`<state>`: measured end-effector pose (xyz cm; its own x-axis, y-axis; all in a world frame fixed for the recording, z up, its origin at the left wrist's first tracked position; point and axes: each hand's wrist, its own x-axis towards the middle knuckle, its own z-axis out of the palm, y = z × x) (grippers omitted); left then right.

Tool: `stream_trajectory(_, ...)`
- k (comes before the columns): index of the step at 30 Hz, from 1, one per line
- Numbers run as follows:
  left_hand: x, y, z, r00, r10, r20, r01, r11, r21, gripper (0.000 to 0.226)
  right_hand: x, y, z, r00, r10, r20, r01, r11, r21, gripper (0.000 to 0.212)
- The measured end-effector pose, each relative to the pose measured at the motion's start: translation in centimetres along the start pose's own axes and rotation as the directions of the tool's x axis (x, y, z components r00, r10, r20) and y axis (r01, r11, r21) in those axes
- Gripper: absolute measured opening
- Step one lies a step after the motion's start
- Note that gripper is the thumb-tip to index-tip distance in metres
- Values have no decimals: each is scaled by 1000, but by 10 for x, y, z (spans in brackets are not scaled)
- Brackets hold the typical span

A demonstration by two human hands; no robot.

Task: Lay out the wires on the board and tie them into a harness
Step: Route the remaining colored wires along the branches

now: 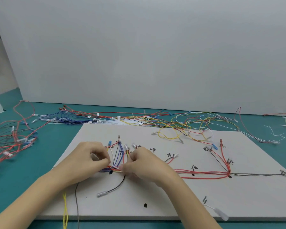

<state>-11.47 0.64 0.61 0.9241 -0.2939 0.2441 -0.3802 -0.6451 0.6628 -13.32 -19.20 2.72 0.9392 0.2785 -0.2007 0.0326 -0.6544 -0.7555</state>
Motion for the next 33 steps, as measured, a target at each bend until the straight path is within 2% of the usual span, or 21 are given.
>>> stream_trajectory(5,-1,-3,2,1000,0,-1,0,998,-63,25,-3,4,-14,1000,11,-3,-11,999,49,43)
stream_trajectory(12,-1,-6,4,999,20,28,-17,996,-87,26,-7,8,-20,996,41,81,-37,998,-48,38)
stream_trajectory(16,0,-9,1,999,30,41,-26,996,-89,24,-13,17,-43,996,55,73,-48,994,-100,34)
stream_trajectory(22,0,-8,-1,996,37,86,-27,994,-104,18,-21,39,-55,980,111,166,-110,994,-14,29)
stream_trajectory(28,-1,-4,-1,997,3,74,8,988,-153,16,-24,46,-66,977,111,180,-118,993,26,27)
stream_trajectory(31,-1,-4,-1,997,-2,82,12,992,-126,18,-28,51,-75,975,141,172,-143,990,2,37)
stream_trajectory(33,-2,-4,-1,997,-2,77,10,994,-107,20,-33,56,-79,972,154,178,-151,988,-30,34)
